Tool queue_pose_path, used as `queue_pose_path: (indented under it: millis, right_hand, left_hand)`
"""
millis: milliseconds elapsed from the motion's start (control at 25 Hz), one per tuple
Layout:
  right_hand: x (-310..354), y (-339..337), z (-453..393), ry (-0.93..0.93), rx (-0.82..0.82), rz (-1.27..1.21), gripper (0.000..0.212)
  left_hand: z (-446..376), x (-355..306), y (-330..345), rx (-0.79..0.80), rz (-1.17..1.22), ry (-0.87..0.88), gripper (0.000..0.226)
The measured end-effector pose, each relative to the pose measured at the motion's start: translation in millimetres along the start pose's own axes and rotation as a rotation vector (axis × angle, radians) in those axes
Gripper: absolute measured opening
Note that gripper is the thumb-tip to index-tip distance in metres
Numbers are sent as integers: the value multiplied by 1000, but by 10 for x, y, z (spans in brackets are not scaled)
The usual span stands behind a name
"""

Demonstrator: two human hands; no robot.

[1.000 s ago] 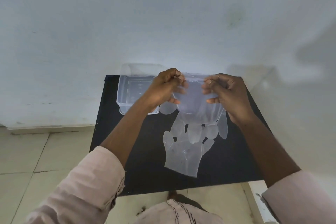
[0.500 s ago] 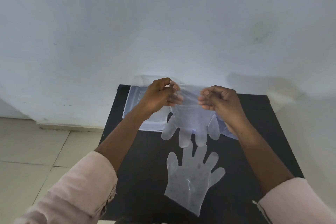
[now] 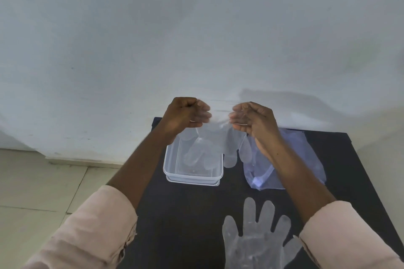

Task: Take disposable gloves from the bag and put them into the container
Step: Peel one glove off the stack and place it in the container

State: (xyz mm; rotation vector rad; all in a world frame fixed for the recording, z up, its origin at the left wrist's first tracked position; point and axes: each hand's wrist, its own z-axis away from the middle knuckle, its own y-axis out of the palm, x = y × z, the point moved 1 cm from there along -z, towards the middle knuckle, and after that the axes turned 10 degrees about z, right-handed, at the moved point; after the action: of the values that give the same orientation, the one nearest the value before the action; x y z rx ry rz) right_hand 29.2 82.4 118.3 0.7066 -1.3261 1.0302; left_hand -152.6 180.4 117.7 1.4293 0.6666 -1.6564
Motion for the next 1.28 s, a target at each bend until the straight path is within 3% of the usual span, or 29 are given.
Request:
queue_pose_path:
  millis: [360, 520, 640, 800, 920, 1080, 1280]
  right_hand:
    - [-149, 503, -909, 115, -116, 138, 28]
    - [-136, 605, -1241, 92, -123, 141, 29]
    - [-61, 624, -1332, -56, -150, 180, 32]
    - [102, 616, -1174, -358, -318, 222, 29]
    - [-4, 646, -907, -474, -401, 266, 24]
    - [-750, 676, -545, -390, -244, 447, 30]
    - [-1537, 665, -423, -413, 29, 754, 31]
  left_hand:
    - [-793, 142, -374, -188, 50, -81, 29]
    - [-1077, 88, -473, -244, 21, -29, 28]
    - [-1154, 9, -485, -256, 16, 97, 26]
    - [-1040, -158, -407, -234, 23, 317, 27]
    - [-844, -60, -388, -202, 69, 395, 27]
    - [-564, 771, -508, -157, -71, 244, 21]
    - [-386, 1540, -726, -10, -715, 345, 30]
